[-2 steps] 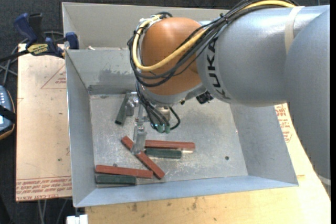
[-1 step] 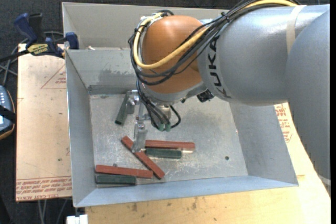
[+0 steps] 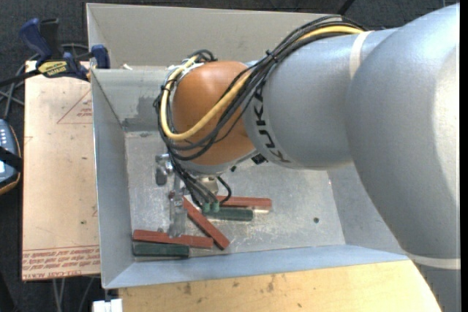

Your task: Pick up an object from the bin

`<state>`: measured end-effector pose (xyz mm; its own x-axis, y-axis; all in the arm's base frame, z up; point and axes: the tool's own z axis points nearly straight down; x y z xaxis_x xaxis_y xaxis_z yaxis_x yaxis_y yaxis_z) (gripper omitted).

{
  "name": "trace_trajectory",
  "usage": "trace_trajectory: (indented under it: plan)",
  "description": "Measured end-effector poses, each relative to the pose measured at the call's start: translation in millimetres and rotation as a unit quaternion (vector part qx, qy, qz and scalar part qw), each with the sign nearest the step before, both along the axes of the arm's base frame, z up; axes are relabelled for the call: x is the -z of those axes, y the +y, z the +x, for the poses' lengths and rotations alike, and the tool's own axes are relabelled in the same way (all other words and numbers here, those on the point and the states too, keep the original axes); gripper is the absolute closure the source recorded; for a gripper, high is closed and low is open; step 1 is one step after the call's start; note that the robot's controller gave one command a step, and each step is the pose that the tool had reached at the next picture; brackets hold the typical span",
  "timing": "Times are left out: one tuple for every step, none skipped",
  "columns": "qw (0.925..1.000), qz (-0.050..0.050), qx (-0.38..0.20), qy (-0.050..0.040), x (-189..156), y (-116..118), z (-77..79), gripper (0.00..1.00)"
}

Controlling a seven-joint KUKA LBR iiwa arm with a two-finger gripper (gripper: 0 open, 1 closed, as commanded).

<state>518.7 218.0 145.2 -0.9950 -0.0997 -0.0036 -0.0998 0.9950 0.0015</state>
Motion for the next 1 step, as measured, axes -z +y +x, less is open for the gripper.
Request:
trace_trajectory:
  plan:
    - [1.0, -0.001, 0.009, 0.0034, 8.8, 16.6, -37.9, 0.0]
